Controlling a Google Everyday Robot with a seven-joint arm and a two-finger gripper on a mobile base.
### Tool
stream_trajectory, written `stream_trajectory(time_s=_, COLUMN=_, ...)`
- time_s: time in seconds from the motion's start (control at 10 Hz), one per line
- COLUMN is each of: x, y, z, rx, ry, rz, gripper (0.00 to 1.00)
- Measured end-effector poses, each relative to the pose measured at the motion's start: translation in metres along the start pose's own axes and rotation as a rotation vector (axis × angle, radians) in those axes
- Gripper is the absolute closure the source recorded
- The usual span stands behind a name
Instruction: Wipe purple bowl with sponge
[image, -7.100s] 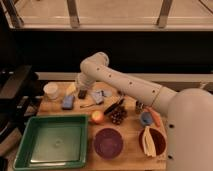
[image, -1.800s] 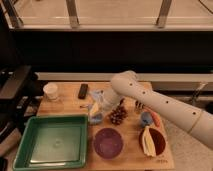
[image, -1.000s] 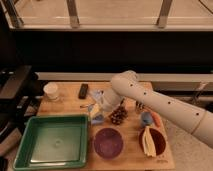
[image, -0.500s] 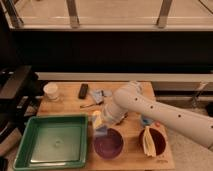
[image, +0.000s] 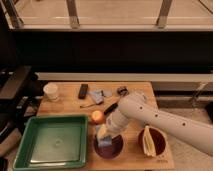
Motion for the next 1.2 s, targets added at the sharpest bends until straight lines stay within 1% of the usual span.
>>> stream_trajectory(time_s=0.3, x=0.000, y=0.001, z=0.001, rx=0.000, ry=-0.001, rz=0.001, gripper=0.90)
stream_trajectory(time_s=0.4, x=-0.001, y=0.003, z=0.002, rx=0.009, ry=-0.003, rz=0.017, gripper=0.90)
stream_trajectory(time_s=0.6, x=-0.009, y=0.020, z=0.005, rx=0.022, ry=-0.007, rz=0.065, gripper=0.90)
stream_trajectory(time_s=0.7, x=-0.017, y=0.029, z=0.004, rx=0.025, ry=-0.006, rz=0.093, gripper=0.90)
stream_trajectory(time_s=0.9, x=-0.026, y=0.035, z=0.002, rx=0.024, ry=-0.003, rz=0.120, gripper=0.90)
stream_trajectory(time_s=1.0, x=-0.033, y=0.039, z=-0.003, rx=0.023, ry=0.006, rz=0.134, gripper=0.90)
stream_trajectory(time_s=1.2, x=-0.037, y=0.038, z=-0.010, rx=0.019, ry=0.020, rz=0.137, gripper=0.90)
